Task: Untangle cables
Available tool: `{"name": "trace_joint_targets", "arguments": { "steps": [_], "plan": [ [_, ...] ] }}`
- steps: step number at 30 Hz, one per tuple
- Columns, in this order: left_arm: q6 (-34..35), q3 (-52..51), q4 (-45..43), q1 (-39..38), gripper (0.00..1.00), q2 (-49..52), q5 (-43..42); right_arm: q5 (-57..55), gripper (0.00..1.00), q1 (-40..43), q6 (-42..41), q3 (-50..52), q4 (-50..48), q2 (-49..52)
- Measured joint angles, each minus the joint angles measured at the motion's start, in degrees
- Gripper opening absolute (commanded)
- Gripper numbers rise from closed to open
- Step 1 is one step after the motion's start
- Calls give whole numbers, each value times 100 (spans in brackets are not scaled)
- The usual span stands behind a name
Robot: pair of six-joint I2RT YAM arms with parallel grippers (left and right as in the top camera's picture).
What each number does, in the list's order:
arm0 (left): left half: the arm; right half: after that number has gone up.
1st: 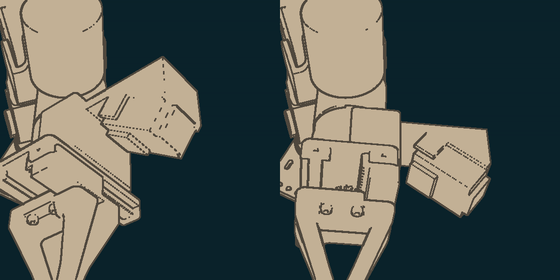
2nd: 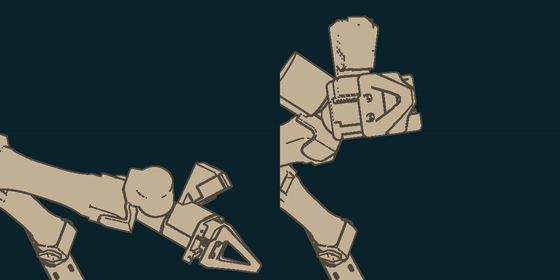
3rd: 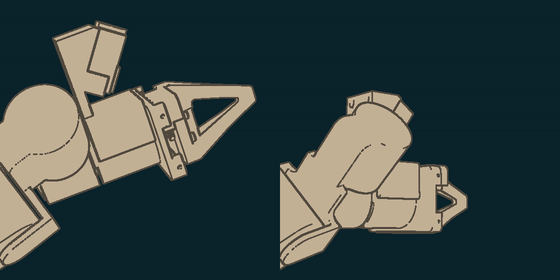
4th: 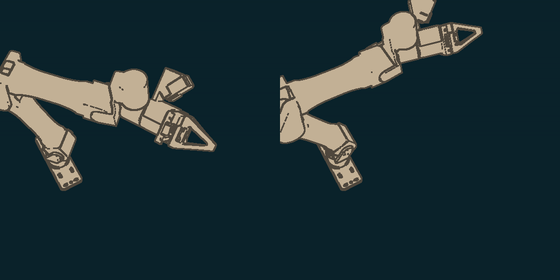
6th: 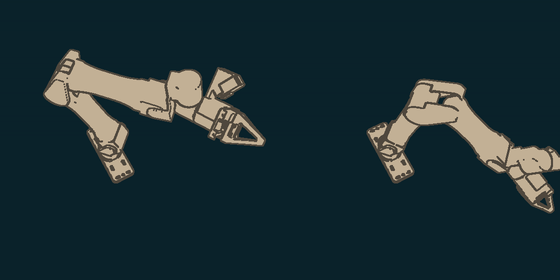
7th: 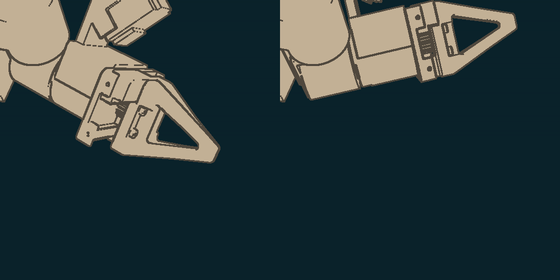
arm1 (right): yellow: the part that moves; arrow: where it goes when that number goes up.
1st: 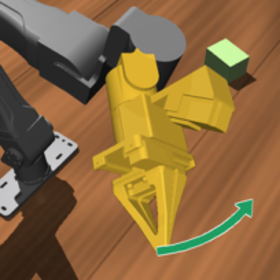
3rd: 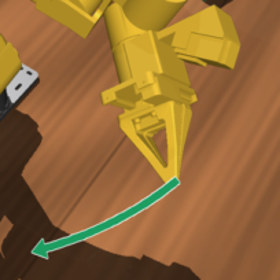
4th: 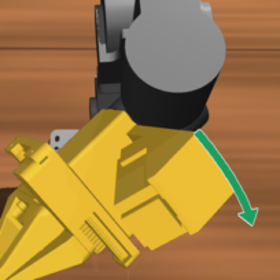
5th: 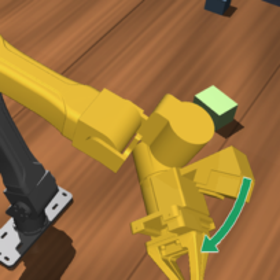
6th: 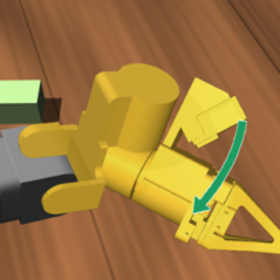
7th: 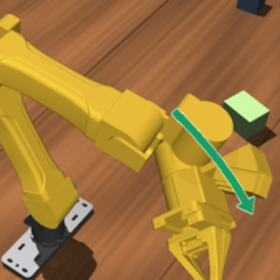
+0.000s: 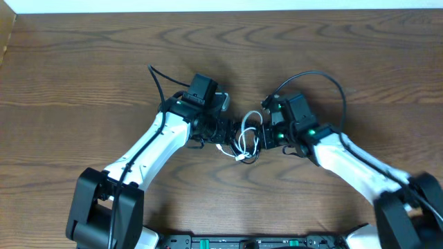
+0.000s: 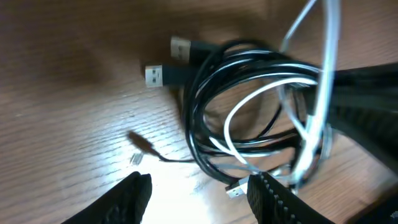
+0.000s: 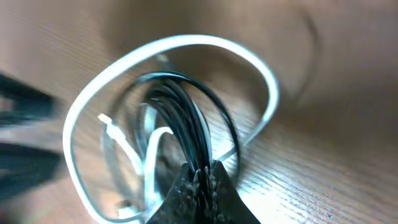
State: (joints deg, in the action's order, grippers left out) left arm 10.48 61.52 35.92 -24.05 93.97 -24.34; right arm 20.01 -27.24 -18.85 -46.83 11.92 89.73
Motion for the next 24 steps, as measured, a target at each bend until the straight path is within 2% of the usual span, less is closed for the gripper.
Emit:
{"name": "trace_joint_targets", "arguments": {
  "steps": [4,14,24],
  "plan": [
    [-2,-101,-208,0,55,2,-221,90,1,0,-46,0,-2,-369],
    [-2,-105,-319,0,55,55,-393,785,1,0,-168,0,-15,-387],
    [0,-107,-732,0,55,857,-570,911,1,0,-273,0,22,-387]
  ]
}}
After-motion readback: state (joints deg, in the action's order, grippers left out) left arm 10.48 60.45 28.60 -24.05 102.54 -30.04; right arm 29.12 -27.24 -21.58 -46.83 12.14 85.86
